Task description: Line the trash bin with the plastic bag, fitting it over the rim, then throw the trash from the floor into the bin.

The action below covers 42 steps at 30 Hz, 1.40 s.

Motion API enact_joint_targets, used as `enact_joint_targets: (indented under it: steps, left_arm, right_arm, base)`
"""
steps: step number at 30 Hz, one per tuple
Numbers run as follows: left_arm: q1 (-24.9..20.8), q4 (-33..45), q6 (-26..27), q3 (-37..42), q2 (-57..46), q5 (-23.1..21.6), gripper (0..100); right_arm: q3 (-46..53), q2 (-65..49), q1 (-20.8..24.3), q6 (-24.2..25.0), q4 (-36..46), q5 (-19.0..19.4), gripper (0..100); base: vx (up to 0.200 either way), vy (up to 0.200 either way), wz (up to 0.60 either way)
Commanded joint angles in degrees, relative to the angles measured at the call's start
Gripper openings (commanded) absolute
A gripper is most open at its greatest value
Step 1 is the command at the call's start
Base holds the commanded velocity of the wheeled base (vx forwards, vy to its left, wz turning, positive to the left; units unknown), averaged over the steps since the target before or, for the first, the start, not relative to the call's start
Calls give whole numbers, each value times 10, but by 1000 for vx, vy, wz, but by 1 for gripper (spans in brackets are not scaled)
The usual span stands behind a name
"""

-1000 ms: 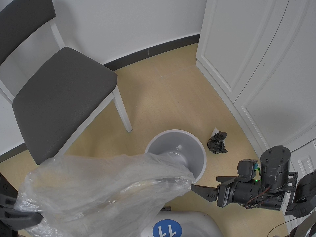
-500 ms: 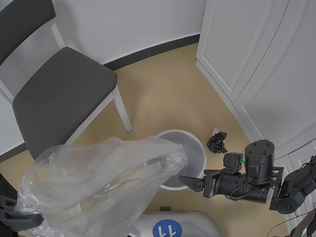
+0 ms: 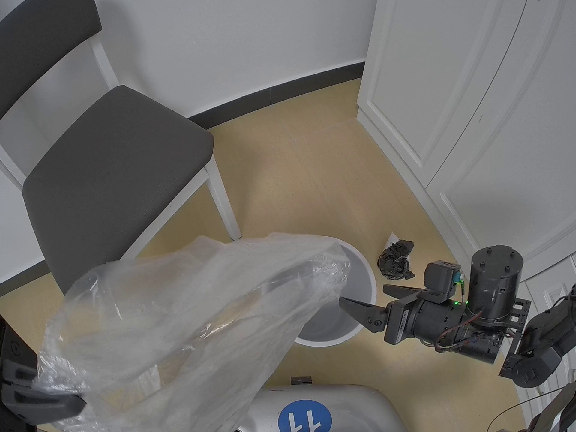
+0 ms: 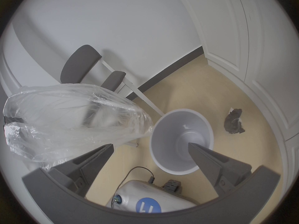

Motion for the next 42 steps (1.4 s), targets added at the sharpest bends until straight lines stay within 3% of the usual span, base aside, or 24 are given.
enact_joint_targets:
  steps: [1, 7, 15, 19, 25, 33, 42]
  left_arm:
    - [0, 0, 0, 3, 5, 0, 0]
    - [0, -1, 0, 4, 6, 0, 0]
    - [0, -4, 0, 1, 5, 0, 0]
    - [-3, -9, -6, 3, 6, 0, 0]
    - [-3, -10, -13, 3, 6, 0, 0]
    - [-3, -10, -13, 3, 5, -1, 0]
    - [-3, -15, -14, 3, 2, -1, 0]
  right_arm:
    - [7, -50, -14, -11, 19, 1, 100]
    - [0, -53, -12, -10, 39, 4, 100]
    - [4, 10, 40, 1, 36, 3, 100]
    - [-1, 37, 44, 10, 28, 0, 100]
    - [13, 105, 65, 52, -72, 2, 100]
    - [55, 208, 89, 49, -236, -3, 100]
    - [60, 205, 87, 46, -253, -4, 100]
  base:
    - [0, 0, 0]
    - [0, 0, 0]
    - [0, 0, 0]
    - [0, 0, 0]
    - [0, 0, 0]
    - [0, 0, 0]
    - [0, 0, 0]
